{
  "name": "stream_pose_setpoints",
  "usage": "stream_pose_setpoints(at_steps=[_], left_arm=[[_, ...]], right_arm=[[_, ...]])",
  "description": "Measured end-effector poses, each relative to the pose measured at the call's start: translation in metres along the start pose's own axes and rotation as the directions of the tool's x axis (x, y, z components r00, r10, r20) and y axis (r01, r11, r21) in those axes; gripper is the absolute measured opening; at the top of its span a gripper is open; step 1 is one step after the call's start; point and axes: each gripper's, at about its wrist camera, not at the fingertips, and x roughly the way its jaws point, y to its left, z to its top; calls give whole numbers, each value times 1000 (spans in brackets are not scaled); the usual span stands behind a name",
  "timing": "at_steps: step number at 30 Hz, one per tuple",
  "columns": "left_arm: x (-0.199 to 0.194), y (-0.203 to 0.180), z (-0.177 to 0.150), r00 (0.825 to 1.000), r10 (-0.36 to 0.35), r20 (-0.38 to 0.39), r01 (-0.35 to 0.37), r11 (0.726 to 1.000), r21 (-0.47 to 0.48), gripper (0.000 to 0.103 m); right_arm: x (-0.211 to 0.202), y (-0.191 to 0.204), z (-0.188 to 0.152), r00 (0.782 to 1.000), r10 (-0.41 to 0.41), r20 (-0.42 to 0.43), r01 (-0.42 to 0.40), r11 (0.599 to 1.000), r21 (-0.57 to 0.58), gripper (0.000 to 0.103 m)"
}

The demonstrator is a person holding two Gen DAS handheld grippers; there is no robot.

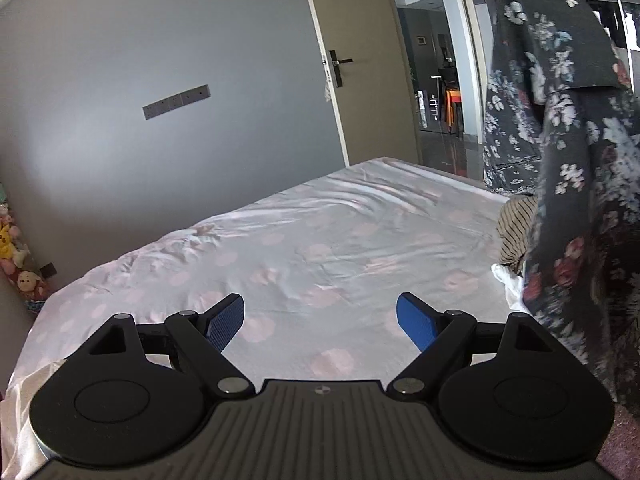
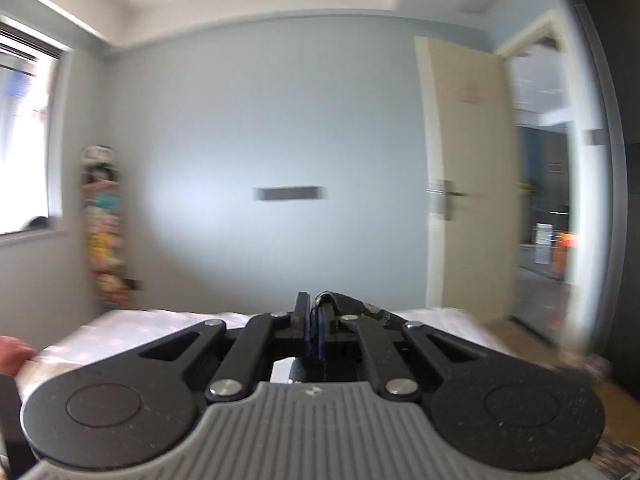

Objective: Fold clothes

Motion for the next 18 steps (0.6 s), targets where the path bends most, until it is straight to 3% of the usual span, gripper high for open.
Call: stream_pose_setpoints(at_steps=[4, 10, 14, 18], left_arm=[[-17, 39, -3, 996, 87, 12, -86, 996, -33, 84], [-34, 90, -20, 982, 190, -11, -190, 978, -91, 84], [-23, 107, -41, 980, 187, -62, -193, 977, -95, 84], [-7, 115, -66, 983, 139, -120, -150, 985, -91, 84]], right_arm=[[23, 69, 9, 977, 214, -6, -214, 977, -19, 5], [57, 143, -2, 904, 421, -78, -423, 906, -9, 4], [113, 123, -33, 899, 401, -175, -409, 912, -11, 4], [158, 98, -65, 908, 295, -297, -320, 947, -39, 4]])
